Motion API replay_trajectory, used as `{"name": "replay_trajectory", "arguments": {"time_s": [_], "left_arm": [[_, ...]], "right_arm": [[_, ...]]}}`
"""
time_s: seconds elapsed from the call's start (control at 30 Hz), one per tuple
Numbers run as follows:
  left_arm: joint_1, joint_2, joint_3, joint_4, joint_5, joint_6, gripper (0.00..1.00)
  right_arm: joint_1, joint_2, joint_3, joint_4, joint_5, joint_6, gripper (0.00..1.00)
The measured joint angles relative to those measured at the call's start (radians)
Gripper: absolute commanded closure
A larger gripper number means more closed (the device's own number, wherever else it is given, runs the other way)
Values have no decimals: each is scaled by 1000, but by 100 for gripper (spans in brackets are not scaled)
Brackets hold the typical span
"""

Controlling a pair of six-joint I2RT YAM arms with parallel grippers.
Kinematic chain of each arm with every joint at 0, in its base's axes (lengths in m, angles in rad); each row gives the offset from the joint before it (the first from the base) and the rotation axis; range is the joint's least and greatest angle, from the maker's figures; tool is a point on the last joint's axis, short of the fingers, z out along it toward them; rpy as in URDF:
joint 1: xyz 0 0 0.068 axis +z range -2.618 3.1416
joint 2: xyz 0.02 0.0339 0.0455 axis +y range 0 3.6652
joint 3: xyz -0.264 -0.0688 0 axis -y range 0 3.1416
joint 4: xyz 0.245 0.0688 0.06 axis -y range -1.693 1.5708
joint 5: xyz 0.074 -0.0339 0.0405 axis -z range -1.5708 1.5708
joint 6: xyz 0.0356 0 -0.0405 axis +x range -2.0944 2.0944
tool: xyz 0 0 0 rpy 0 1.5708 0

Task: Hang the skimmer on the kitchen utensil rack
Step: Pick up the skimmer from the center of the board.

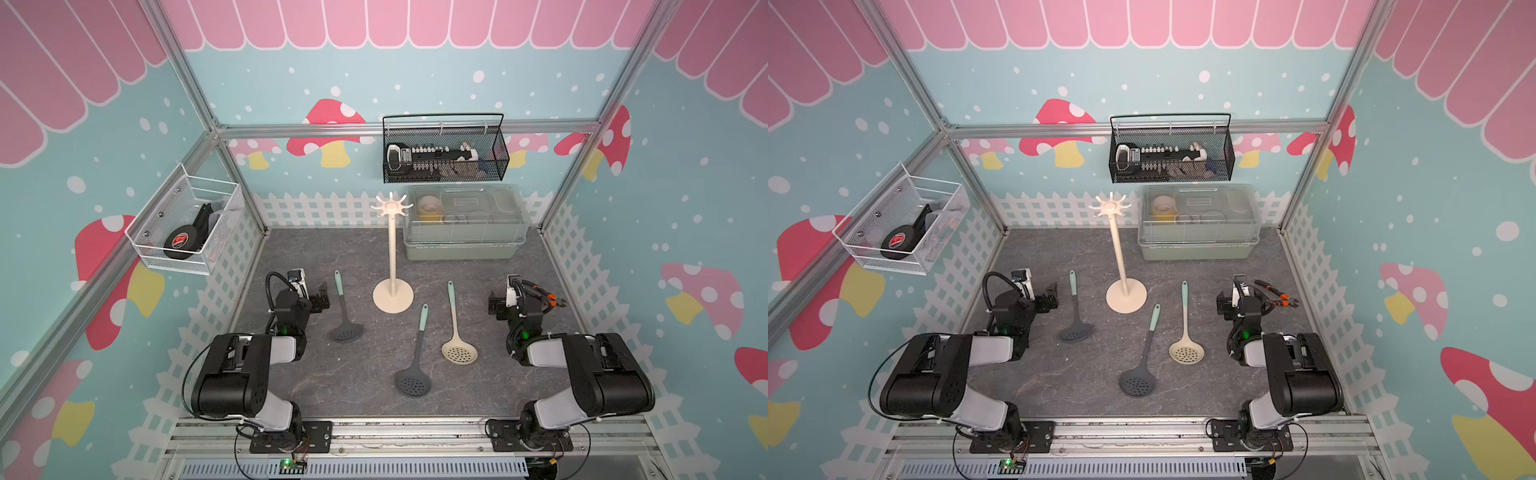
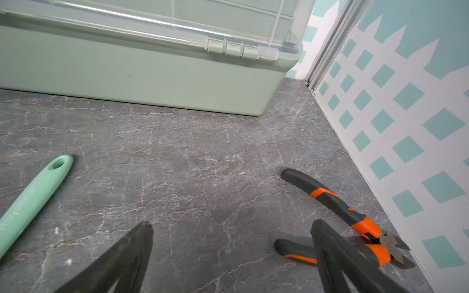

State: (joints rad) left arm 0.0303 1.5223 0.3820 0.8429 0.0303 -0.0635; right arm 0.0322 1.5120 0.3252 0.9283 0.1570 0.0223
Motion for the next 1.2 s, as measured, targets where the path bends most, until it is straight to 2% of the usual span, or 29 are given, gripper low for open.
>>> {"name": "replay_trajectory", "arguments": {"time_s": [1.03,1.1,1.2], "left_arm": [[2,0,0,0,4,0,1],[2,-11,0,-19,-5,-3,1],[2,-73,37,-148,-57,-17,1]], "right_arm": [[0,0,2,-1,0,0,2],[0,-16,18,-54,7,0,1],[2,-85,89,-201,29,2,1]]}}
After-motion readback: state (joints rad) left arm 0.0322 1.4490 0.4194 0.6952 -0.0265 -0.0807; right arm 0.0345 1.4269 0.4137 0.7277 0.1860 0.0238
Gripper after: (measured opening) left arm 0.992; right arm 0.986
